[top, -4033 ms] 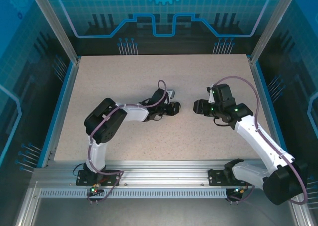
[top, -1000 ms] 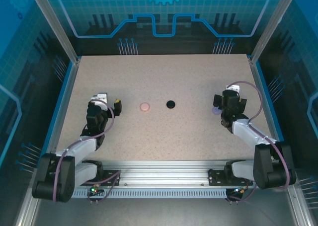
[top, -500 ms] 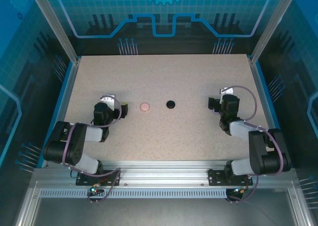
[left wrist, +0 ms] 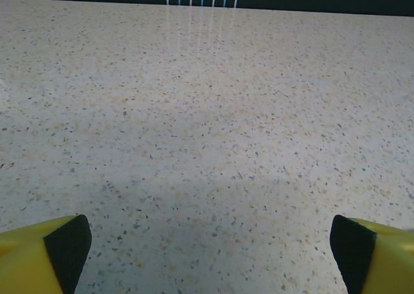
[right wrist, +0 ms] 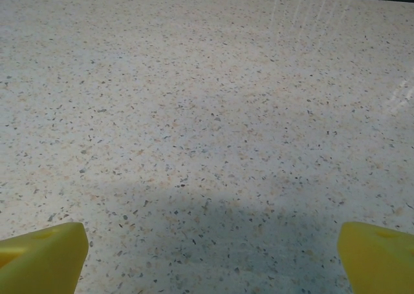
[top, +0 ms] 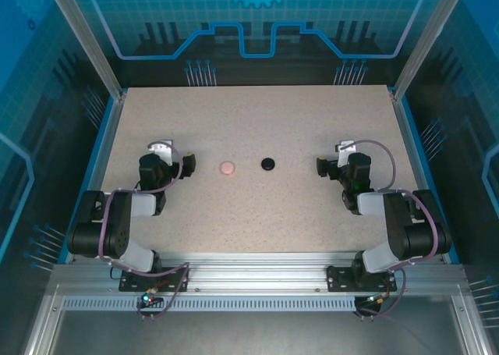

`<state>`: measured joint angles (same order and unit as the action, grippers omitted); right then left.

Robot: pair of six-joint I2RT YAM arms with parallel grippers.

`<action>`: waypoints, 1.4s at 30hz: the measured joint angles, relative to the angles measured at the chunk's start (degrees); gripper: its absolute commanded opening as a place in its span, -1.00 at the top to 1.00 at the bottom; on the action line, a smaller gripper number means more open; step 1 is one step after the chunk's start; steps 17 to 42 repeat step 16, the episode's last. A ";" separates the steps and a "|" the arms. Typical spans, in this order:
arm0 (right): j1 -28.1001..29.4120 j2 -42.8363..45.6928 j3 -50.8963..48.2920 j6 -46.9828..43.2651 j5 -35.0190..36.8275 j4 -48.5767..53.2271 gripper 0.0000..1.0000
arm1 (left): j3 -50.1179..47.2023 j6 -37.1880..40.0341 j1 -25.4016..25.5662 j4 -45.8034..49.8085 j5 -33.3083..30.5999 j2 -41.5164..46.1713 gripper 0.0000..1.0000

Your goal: Insert the wireless bluetooth earbuds into the charging case

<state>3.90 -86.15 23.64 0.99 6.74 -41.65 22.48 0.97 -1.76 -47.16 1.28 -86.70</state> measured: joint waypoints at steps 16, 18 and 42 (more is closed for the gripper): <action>0.07 -0.02 0.15 -0.20 -1.09 0.00 -1.00 | 0.00 -1.05 0.22 0.66 -0.15 -0.04 -0.97; 0.07 -0.02 0.15 -0.20 -1.09 0.00 -1.00 | 0.00 -1.05 0.22 0.66 -0.15 -0.04 -0.97; 0.07 -0.02 0.15 -0.20 -1.09 0.00 -1.00 | 0.00 -1.05 0.22 0.66 -0.15 -0.04 -0.97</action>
